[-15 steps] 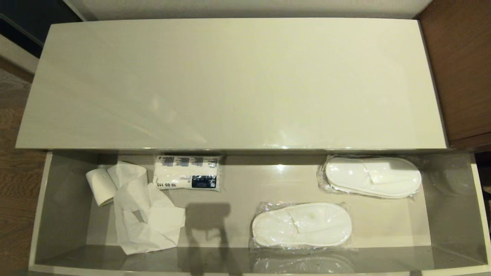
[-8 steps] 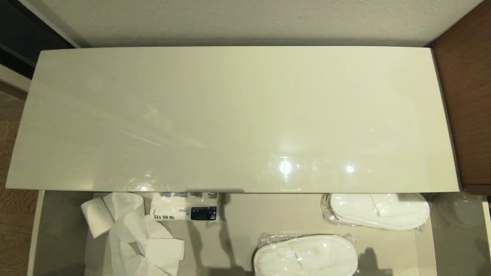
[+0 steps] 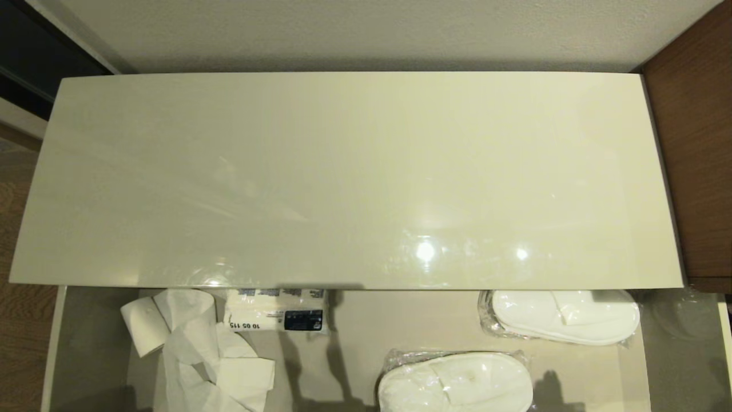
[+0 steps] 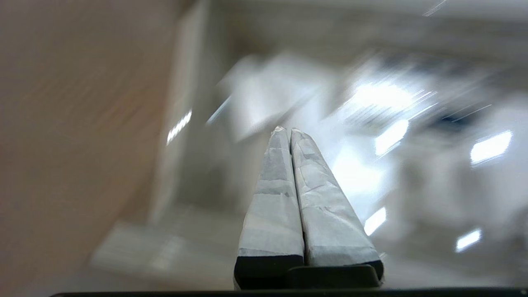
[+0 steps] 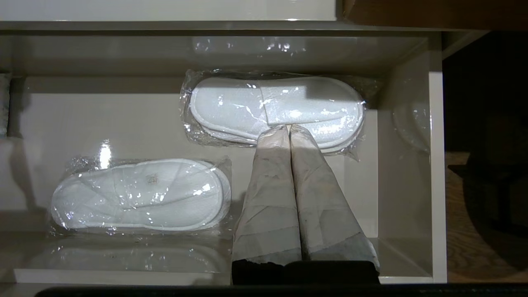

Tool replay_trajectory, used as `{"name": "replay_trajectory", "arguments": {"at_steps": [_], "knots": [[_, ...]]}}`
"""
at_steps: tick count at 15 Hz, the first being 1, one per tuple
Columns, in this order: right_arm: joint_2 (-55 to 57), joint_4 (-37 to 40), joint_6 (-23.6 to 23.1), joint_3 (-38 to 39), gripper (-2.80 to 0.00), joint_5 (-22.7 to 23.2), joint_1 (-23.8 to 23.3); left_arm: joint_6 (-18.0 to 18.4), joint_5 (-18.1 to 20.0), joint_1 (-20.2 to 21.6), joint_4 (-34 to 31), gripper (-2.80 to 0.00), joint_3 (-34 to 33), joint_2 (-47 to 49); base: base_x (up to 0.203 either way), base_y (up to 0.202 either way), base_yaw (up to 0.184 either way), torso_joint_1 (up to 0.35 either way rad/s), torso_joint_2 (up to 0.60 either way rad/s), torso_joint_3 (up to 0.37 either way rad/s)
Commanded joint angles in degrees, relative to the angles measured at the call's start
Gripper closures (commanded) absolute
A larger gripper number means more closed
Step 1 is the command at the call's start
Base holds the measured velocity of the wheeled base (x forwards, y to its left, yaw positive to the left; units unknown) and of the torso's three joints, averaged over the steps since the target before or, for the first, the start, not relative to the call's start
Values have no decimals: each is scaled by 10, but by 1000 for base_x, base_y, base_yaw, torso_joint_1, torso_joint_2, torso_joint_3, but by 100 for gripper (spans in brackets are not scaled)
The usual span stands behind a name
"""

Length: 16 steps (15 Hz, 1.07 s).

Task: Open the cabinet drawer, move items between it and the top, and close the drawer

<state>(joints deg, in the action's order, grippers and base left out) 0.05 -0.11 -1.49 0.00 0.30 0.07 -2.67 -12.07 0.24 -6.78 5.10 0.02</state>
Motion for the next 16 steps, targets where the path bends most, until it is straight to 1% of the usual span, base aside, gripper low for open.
{"name": "replay_trajectory", "arguments": {"at_steps": [1, 2, 3, 4, 5, 6, 7, 12, 15, 16], "knots": [[0, -1, 0, 1, 0, 0, 0, 29, 96, 0, 103, 0, -43, 1, 0, 0, 0, 0, 0, 0], [0, -1, 0, 1, 0, 0, -1, 79, 118, 0, 78, 0, -46, 1, 0, 0, 0, 0, 0, 0], [0, -1, 1, 1, 0, 0, -1, 108, 138, 0, 43, 0, -44, 1, 0, 0, 0, 0, 0, 0], [0, -1, 1, 1, 0, 0, -1, 109, 140, 0, 41, 0, -43, 1, 0, 0, 0, 0, 0, 0], [0, 0, 2, 1, 0, 0, 0, 108, 139, 0, 41, 0, -43, 1, 0, 0, 0, 0, 0, 0], [0, -1, 1, 1, 0, 0, 0, 72, 130, 0, 43, 0, -43, 1, 0, 0, 0, 0, 0, 0], [0, -1, 1, 1, 0, 0, 0, 23, 121, 0, 46, 0, -44, 1, 0, 0, 0, 0, 0, 0], [0, -1, 0, 1, 0, 0, 0, 24, 118, 0, 70, 0, -51, 1, 0, 0, 0, 0, 0, 0], [0, -1, -3, 1, 0, 0, 0, 27, 118, 0, 70, 0, -50, 1, 0, 0, 0, 0, 0, 0], [0, 0, 2, 1, 0, -1, -1, 41, 117, 0, 62, 0, -50, 1, 0, 0, 0, 0, 0, 0]]}}
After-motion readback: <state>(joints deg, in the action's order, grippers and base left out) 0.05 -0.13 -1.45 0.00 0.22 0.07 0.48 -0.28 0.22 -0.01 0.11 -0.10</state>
